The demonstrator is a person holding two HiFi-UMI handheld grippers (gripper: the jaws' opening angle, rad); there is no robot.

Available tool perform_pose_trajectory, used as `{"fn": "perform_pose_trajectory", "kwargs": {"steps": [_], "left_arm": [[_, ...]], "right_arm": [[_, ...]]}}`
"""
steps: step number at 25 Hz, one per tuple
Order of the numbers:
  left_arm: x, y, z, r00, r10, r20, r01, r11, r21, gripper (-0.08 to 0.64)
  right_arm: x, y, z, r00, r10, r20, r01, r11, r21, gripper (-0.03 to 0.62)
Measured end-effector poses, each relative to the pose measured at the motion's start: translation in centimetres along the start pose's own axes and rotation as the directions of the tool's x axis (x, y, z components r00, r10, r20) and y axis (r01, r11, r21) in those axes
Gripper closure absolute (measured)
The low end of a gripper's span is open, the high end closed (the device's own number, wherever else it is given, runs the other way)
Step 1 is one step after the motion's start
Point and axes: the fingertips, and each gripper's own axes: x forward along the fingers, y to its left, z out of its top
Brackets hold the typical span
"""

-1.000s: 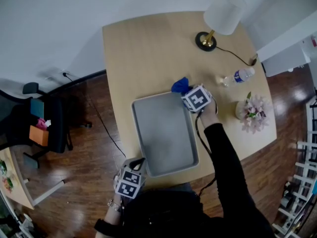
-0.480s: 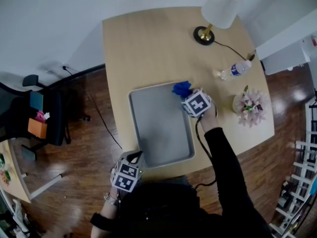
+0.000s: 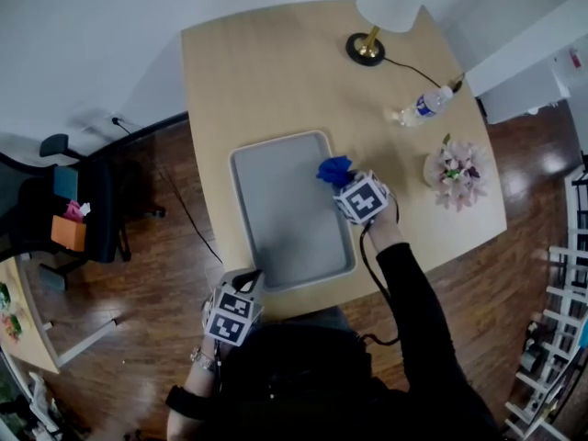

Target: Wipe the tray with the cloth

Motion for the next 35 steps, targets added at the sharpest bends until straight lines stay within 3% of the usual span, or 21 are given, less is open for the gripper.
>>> {"fn": "perform_pose_trajectory", "kwargs": {"steps": [19,35], "left_arm": [[-0.3,-2.4,-0.6,0.999,-0.032,-0.017,0.033,0.997,0.065,0.557],[-0.4,-2.2,-1.3,1.000,-0.014,-0.023,0.015,0.999,0.042,0.557]], "right_arm": [[-2.3,4.5,-7.3,1.000,0.025,0.001,-0.025,0.998,0.056,0.456],[-5.1,8.8,-14.4,0.999,0.037,-0.016,-0.035,0.993,0.115,0.456]]}}
